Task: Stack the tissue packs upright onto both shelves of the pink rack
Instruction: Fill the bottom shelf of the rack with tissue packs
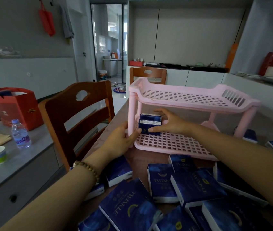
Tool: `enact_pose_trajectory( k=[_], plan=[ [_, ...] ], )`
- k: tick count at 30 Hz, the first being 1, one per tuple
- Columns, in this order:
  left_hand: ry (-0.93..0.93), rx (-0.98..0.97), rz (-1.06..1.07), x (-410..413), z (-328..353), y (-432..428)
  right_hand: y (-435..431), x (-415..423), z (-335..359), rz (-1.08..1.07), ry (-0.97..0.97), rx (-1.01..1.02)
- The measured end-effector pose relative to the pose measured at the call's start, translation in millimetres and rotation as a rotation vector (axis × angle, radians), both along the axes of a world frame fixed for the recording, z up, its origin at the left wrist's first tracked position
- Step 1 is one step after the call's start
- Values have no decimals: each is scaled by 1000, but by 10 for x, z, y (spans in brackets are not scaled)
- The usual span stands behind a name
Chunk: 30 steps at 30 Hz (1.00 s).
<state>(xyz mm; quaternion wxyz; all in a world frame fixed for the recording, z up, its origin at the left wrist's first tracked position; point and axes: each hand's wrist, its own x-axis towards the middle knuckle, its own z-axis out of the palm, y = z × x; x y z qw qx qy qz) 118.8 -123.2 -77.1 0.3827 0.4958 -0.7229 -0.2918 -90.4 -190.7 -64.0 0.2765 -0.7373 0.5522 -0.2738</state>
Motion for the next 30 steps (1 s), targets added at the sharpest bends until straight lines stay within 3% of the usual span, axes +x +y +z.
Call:
enact_pose_trajectory(
  k=[8,16,23,27,30],
  plan=[
    [-18,3,-10,13,-20,-26,39,4,-1,-30,34,-49],
    [3,4,-8,11,-24,-31,237,-46,85,-92,223,-275],
    [-7,18,5,-4,-13,-20,340,-44,79,-96,-210,-170],
    [2,20,-3,2,-13,-20,361,-46,87,-10,17,-267],
    [0,27,-5,6,-14,-24,345,41,90,27,-97,-196]
  ],
)
